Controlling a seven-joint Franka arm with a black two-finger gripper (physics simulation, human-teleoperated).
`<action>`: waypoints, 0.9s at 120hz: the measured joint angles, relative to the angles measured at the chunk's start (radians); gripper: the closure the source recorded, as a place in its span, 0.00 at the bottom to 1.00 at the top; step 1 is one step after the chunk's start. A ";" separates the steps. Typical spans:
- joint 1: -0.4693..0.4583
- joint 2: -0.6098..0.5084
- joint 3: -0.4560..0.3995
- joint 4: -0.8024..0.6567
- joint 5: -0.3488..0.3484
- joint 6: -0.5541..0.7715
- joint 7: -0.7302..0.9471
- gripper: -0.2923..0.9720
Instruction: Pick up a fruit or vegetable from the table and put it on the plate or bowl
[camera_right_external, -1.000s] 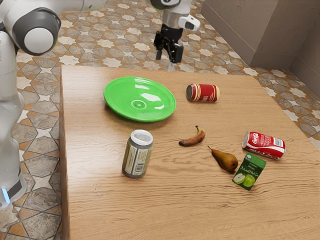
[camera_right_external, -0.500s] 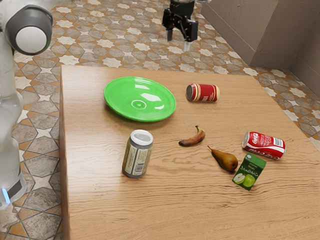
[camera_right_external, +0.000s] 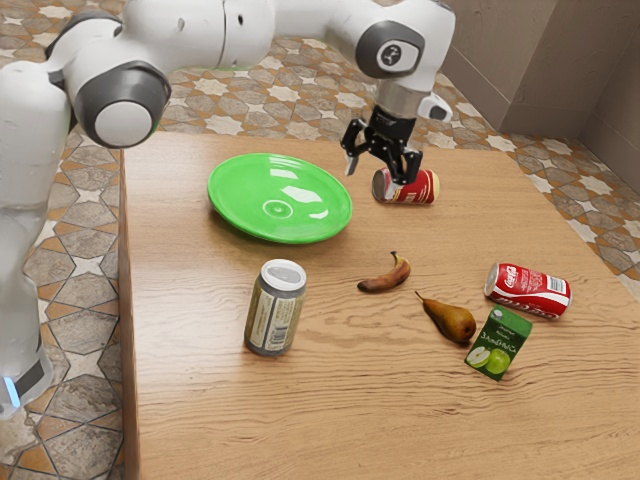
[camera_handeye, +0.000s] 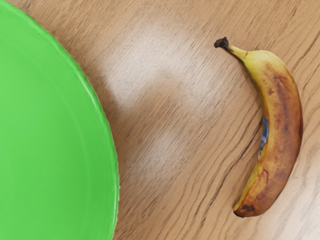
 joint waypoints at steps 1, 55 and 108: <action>-0.002 0.001 0.000 -0.003 0.000 0.003 -0.004 0.23; -0.100 0.075 -0.009 -0.074 0.017 0.173 -0.175 0.23; -0.137 0.131 -0.014 -0.116 0.013 0.277 -0.248 0.24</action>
